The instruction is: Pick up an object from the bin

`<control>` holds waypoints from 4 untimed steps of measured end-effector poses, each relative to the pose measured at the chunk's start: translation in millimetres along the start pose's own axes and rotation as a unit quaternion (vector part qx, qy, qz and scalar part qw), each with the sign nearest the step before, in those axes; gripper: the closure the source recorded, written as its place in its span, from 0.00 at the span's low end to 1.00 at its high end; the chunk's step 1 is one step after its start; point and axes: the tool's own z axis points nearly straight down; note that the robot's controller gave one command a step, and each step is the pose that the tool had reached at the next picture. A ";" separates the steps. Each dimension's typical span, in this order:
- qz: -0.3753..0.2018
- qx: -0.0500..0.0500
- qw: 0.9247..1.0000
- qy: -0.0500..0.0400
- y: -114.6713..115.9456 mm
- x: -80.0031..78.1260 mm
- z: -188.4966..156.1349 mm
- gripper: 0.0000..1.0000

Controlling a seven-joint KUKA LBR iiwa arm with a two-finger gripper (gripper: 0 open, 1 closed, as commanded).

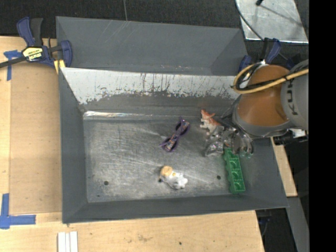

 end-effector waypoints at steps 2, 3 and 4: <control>0.088 0.002 0.996 0.005 -12.7 13.2 0.2 0.00; 0.088 0.003 0.996 0.005 -12.9 13.1 0.1 0.00; 0.150 0.003 0.989 0.006 -5.6 33.2 -15.5 0.00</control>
Offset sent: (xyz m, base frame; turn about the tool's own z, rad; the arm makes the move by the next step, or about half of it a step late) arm -0.0156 -0.0091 0.0001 0.1789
